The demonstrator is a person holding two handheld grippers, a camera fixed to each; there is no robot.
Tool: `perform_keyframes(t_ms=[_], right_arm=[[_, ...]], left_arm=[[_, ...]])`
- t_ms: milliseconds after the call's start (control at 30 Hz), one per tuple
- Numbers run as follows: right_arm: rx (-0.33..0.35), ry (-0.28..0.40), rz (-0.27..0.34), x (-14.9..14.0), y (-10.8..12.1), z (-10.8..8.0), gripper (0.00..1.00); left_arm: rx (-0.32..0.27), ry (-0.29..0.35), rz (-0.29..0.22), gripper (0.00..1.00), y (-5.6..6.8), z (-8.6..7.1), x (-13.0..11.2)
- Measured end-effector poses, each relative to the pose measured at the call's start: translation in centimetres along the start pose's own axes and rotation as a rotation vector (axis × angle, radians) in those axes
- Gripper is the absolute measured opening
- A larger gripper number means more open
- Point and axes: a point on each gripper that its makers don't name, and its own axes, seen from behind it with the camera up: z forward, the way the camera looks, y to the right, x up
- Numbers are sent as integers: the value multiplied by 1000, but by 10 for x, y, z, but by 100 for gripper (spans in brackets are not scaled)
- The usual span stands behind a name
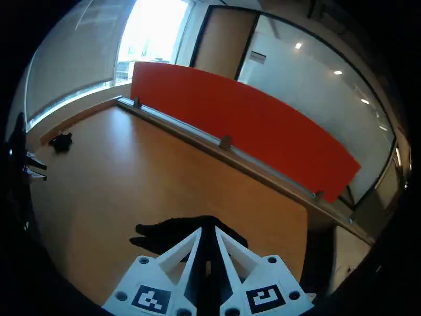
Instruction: Fold towel
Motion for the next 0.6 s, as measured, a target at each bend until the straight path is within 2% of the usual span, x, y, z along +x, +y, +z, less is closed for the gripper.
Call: perform_keyframes(t_ms=[300, 600], right_arm=[[-61, -26, 28, -16, 46, -9, 3], [-94, -54, 64, -37, 70, -16, 3]], left_arm=[[5, 0, 3, 92, 0, -1, 2], [2, 1, 10, 92, 3, -1, 6]])
